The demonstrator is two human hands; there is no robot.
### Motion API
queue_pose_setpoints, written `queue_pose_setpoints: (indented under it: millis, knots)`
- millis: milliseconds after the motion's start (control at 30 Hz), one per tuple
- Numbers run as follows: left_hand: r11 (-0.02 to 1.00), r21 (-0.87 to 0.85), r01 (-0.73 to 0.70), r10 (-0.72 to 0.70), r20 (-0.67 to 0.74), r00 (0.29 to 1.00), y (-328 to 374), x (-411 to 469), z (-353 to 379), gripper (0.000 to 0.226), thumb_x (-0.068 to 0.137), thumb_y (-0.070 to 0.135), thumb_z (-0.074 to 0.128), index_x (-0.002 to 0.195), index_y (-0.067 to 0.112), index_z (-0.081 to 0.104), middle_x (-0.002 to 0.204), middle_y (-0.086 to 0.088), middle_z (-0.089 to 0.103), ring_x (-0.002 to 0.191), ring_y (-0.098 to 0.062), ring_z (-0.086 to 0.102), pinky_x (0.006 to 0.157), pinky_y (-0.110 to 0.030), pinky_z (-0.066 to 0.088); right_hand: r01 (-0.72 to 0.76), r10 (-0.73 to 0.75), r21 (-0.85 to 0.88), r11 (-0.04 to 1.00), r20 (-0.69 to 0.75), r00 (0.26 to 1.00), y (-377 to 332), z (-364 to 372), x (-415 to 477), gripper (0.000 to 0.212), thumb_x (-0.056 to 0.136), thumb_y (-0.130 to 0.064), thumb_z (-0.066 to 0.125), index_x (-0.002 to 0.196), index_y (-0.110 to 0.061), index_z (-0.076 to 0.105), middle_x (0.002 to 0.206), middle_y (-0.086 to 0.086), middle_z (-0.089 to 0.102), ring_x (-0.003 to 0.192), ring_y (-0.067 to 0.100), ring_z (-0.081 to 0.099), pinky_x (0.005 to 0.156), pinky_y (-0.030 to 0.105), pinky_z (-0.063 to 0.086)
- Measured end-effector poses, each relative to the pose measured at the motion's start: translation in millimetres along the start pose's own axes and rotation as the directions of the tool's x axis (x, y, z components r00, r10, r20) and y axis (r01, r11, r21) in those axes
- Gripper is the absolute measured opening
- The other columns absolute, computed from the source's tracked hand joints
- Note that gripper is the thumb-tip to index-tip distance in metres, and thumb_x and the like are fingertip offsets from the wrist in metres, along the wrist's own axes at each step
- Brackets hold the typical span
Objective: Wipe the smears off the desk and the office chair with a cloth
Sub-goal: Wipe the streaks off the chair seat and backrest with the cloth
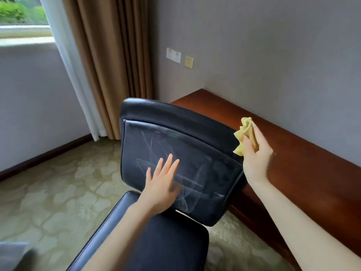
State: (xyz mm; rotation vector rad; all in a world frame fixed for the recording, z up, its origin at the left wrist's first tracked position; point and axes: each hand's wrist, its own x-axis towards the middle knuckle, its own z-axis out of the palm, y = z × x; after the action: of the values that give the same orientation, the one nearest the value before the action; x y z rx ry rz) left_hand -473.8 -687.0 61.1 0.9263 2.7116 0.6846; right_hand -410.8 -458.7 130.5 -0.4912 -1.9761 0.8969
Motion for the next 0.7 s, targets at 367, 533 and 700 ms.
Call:
queue_pose_setpoints:
  millis: [367,533,700]
  knots:
    - [0.964,0.118,0.24,-0.238,-0.027,0.971,50.4,-67.3,-4.2,0.069,0.1,0.036,0.04,0.151,0.032,-0.006,0.154,0.013,-0.026,0.145,-0.014,-0.019,0.116,-0.041,-0.005,0.735,-0.592,-0.365,0.572,0.436,0.678,51.0,15.0,40.3,0.05,0.065,0.007,0.08,0.11,-0.012,0.071,0.117,0.007,0.067,0.112,0.029,0.061,0.086,0.052,0.049]
    - [0.952,0.113,0.284,-0.281,-0.044,0.959,47.2,-74.3,-17.8,0.068,0.1,0.034,0.04,0.151,0.032,-0.006,0.154,0.012,-0.026,0.145,-0.013,-0.019,0.117,-0.041,-0.006,0.908,-0.717,-0.277,0.315,0.558,0.419,76.5,13.7,33.3,0.049,0.071,0.012,0.071,0.114,-0.011,0.069,0.121,0.001,0.066,0.114,0.024,0.061,0.1,0.044,0.035]
    - [0.974,0.065,0.216,-0.211,-0.072,0.975,37.5,-41.5,-17.5,0.068,0.099,0.034,0.044,0.152,0.03,0.002,0.157,0.012,-0.018,0.146,-0.013,-0.015,0.116,-0.044,-0.004,0.973,-0.631,-0.114,0.201,0.744,0.218,80.3,-21.5,28.8,0.058,0.056,0.009,0.082,0.108,-0.016,0.072,0.116,-0.003,0.068,0.114,0.018,0.061,0.101,0.046,0.044]
